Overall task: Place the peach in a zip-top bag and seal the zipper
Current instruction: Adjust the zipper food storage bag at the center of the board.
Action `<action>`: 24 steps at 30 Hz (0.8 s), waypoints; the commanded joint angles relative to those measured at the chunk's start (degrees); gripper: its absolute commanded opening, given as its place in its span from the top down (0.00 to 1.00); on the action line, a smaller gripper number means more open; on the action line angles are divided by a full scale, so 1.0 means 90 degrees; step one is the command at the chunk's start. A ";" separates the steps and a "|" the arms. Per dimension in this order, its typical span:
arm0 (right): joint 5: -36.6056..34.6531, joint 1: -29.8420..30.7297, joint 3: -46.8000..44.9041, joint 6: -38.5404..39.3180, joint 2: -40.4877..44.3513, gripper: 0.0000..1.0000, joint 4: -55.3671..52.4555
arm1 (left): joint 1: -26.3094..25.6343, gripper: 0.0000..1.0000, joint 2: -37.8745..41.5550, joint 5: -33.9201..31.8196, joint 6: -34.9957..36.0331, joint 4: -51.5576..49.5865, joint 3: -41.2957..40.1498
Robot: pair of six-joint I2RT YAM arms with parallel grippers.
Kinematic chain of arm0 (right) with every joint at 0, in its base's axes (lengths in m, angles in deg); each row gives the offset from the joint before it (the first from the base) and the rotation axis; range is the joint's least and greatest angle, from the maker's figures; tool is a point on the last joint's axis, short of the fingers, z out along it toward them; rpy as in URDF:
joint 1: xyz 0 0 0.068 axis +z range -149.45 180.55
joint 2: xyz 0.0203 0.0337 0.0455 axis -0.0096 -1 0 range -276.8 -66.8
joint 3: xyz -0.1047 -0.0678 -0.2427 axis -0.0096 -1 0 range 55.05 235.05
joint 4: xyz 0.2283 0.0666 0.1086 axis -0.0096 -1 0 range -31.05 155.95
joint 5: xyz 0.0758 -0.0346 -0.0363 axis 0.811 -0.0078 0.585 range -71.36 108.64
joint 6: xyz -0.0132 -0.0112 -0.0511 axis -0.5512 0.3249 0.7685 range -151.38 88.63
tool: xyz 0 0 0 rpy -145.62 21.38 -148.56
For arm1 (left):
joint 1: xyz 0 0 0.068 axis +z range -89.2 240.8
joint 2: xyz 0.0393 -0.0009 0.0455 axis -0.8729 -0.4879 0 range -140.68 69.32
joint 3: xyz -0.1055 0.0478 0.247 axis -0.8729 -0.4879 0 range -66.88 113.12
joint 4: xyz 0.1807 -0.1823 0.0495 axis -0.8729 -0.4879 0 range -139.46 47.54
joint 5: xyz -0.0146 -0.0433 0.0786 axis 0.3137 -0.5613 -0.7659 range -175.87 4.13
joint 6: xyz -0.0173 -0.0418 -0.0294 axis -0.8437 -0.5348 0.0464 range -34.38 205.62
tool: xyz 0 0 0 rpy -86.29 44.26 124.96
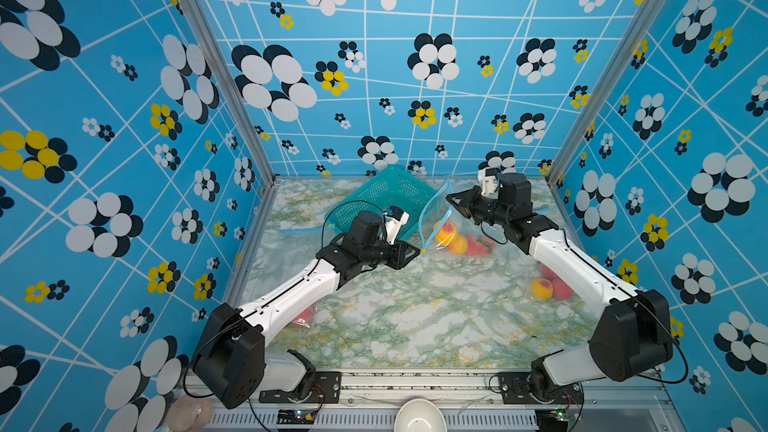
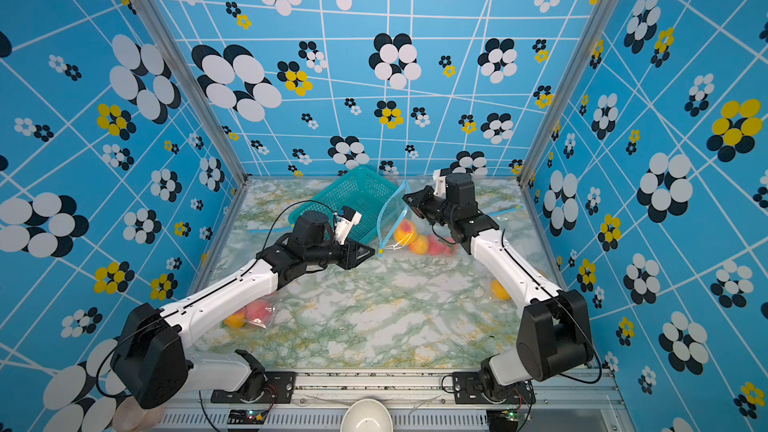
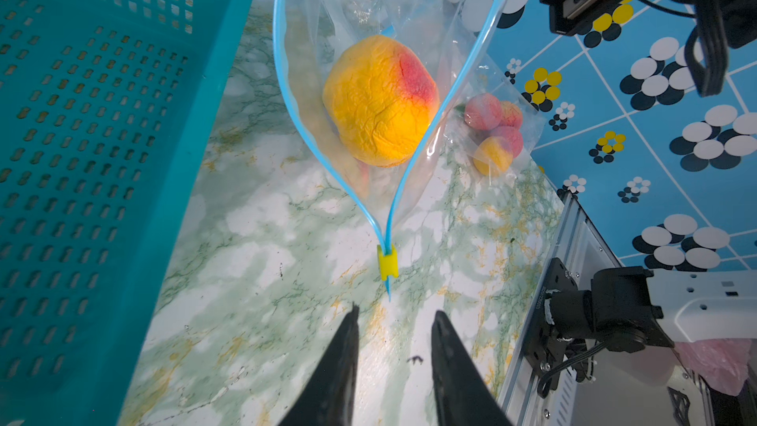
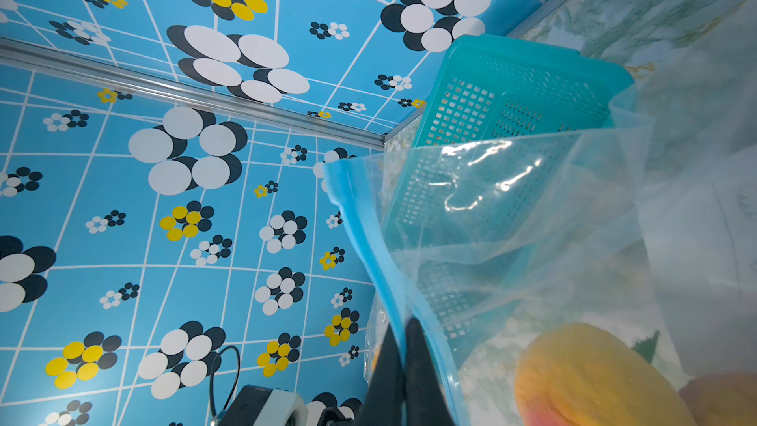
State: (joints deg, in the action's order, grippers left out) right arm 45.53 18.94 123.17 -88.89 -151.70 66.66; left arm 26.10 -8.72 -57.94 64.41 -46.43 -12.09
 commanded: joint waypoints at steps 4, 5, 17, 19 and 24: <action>-0.0130 -0.0036 0.0000 -0.0084 0.0050 1.00 0.0232 | -0.0240 0.73 -0.0194 0.0099 -0.0077 0.0303 -0.0057; -0.0128 -0.0044 0.0013 -0.0092 0.0049 1.00 0.0234 | -0.0270 0.73 -0.0222 0.0017 -0.0062 0.0258 -0.0055; -0.0079 -0.0042 0.0079 -0.0191 0.0078 1.00 0.0312 | -0.0437 0.79 -0.0632 -0.0466 0.0014 0.0195 -0.0019; -0.0079 -0.0042 0.0068 -0.0191 0.0088 1.00 0.0321 | -0.0460 0.80 -0.0724 -0.0466 -0.0002 0.0229 0.0024; -0.0087 -0.0042 0.0069 -0.0197 0.0093 1.00 0.0312 | -0.0511 0.83 -0.0856 -0.0535 -0.0044 0.0298 0.0080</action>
State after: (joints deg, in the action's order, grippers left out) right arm 44.87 18.88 123.17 -90.38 -151.70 67.12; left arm 22.08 -15.67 -61.90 64.13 -45.14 -12.11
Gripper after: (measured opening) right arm 0.049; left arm 0.170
